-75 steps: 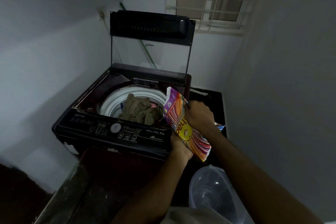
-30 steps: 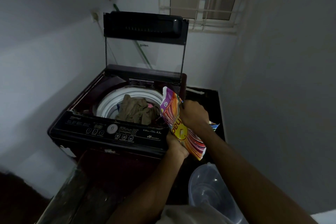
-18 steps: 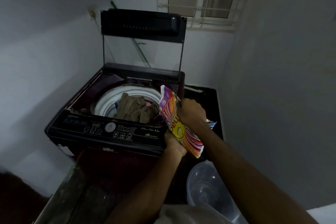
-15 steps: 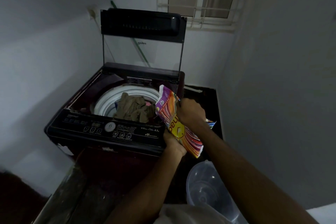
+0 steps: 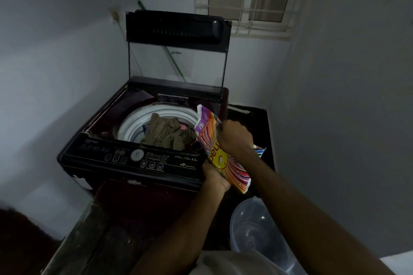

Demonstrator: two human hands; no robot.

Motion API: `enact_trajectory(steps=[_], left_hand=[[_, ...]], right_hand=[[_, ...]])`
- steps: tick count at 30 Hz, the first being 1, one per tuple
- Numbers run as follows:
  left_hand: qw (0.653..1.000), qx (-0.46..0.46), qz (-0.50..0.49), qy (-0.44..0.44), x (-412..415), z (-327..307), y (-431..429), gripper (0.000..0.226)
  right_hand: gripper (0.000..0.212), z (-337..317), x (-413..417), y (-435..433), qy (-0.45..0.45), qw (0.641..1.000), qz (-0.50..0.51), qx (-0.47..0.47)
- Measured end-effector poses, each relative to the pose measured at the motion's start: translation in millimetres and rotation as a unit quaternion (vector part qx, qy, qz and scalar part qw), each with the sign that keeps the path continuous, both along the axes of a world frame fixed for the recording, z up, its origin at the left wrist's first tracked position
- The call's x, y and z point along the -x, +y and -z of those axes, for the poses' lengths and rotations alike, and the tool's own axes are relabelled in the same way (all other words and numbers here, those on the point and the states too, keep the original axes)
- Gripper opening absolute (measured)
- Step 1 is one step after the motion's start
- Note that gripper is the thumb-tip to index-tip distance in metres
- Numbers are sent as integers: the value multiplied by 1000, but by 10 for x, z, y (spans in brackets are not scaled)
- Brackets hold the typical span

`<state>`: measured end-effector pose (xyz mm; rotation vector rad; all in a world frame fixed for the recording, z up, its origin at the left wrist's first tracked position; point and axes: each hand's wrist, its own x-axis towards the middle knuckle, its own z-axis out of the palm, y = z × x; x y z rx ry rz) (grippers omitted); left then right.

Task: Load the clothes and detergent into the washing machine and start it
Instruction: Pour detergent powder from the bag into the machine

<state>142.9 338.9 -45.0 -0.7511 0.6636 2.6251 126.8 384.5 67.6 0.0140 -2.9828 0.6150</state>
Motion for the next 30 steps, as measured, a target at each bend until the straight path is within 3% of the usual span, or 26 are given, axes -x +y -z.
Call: enact_trajectory(steps=[19,22,25,30], left_hand=[[1000,28,4,14,37,45,10,63],[1000,29,2,13,58,83,4,71],[996,86,-4,9,88,92,27,68],[990,132,-23,41,90,-67,-16,67]], right_hand=[[35,57,1,107,-7,999,35,35],[41,84,-22,259,-29,991,88,97],[33,148,-103,430,-35,974,124,188],[42,252,-273,460,46,932,94,348]])
